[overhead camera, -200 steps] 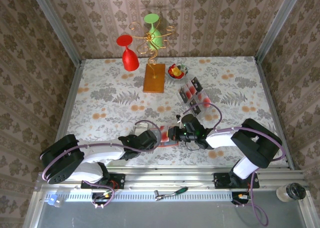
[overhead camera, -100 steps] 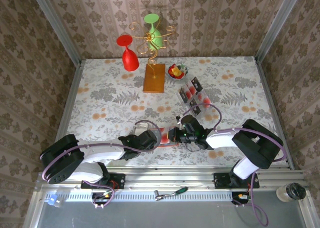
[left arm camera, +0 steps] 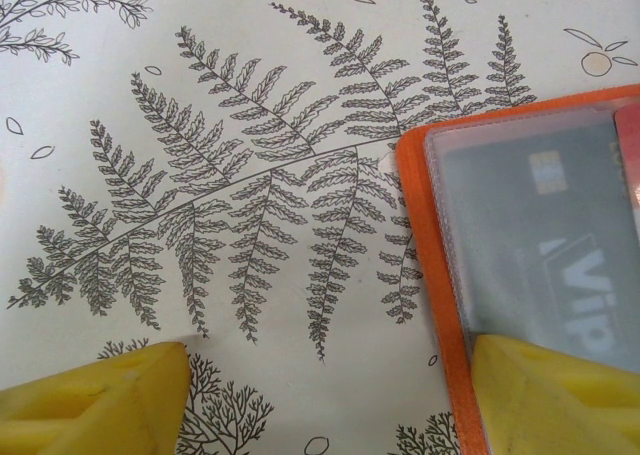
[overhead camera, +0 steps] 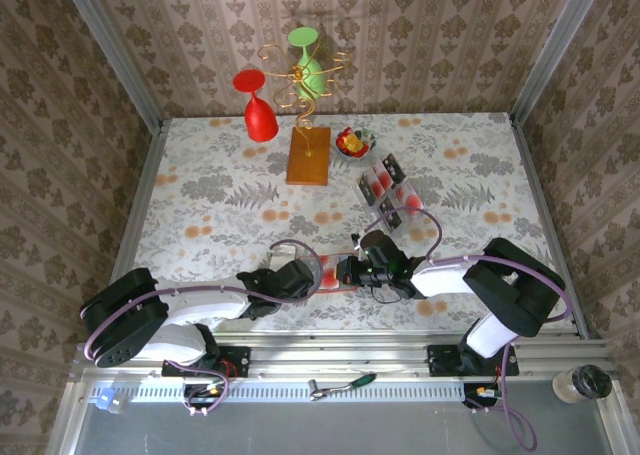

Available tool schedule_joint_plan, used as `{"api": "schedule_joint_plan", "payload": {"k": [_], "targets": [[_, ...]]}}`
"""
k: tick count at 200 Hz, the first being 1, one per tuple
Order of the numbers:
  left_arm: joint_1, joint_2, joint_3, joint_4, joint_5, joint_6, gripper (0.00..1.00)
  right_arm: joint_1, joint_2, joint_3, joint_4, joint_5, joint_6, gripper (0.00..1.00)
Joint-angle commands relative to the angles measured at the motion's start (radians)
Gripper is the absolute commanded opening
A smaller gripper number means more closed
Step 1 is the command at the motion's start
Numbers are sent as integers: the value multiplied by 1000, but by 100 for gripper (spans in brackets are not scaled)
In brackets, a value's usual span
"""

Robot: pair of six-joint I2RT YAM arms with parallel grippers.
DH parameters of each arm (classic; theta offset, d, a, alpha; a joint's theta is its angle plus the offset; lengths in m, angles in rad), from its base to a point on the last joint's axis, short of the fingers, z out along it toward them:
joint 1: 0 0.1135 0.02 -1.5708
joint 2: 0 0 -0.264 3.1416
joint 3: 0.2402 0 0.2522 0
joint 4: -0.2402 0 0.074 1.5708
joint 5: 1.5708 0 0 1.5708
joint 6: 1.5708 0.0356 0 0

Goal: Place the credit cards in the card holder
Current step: Insert the credit card into the card slot.

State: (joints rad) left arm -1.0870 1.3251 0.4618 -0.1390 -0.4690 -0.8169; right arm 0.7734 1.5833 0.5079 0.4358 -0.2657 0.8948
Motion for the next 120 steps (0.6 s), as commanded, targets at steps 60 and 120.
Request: {"api": "schedule_joint_plan", "payload": {"k": [60,120], "targets": [[-10,15,15,-19,-13,-16,76,10,19,10,-139,33,12,0],[-10,20,15,-16,-11,-15,76,9,59,41,-154,13,10,0]]}}
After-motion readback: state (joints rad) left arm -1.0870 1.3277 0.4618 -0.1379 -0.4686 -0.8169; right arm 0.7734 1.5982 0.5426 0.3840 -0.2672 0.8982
